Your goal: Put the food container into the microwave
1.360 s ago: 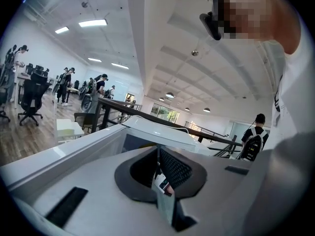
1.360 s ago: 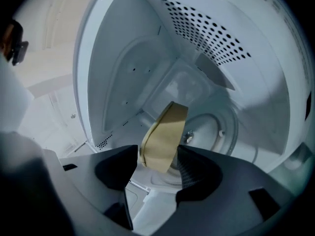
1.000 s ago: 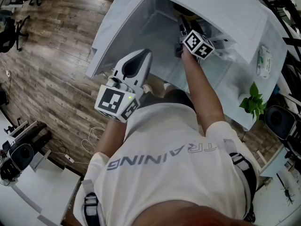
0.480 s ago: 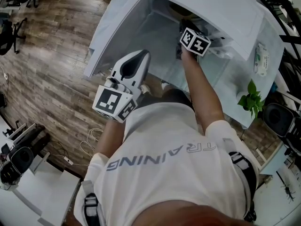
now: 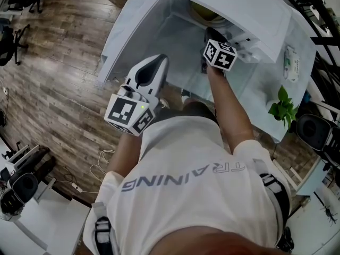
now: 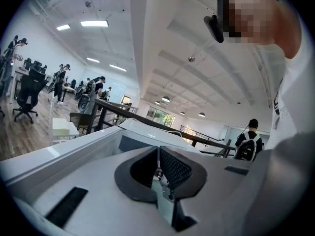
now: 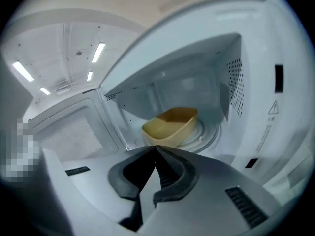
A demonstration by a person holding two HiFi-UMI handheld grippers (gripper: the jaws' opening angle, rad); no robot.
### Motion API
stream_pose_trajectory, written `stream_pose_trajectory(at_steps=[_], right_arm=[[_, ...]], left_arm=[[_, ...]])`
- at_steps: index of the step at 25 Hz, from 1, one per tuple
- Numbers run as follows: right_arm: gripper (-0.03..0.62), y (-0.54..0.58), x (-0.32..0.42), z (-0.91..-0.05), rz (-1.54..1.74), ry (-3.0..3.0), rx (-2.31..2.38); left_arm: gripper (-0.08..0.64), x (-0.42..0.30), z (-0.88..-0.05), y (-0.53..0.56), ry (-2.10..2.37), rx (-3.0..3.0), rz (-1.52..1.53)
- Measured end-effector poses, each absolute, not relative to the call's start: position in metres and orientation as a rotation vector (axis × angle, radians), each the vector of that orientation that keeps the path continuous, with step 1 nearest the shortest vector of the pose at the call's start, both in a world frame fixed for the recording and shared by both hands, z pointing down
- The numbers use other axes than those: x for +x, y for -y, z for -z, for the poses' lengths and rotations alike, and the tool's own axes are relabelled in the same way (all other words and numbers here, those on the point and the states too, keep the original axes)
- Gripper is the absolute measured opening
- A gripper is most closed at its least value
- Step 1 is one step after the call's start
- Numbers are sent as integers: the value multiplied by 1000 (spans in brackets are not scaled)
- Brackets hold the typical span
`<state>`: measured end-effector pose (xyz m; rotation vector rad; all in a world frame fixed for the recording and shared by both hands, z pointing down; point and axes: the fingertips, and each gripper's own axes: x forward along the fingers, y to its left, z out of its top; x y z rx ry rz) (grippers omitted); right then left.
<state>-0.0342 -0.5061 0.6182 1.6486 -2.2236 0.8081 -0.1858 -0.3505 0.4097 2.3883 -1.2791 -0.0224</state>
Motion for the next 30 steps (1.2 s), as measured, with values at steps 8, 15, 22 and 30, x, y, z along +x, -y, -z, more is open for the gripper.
stream_pose_trajectory(at_steps=[8,15,22,30], right_arm=[[23,447,-47,-553,-549,2342,1561],[23,385,-47,-492,-438,2441,1520],[23,331,-44,-431,-389,2536,1548],[23,286,-45,-389,-291,2589,1575]], left_arm=[[43,-197,-390,329,1307,2449,17],[43,-195,-378,306,1276,2519,48],[42,-197,-376,289,1235,2558,43],[43,-199,-365,270,1218,2610,27]])
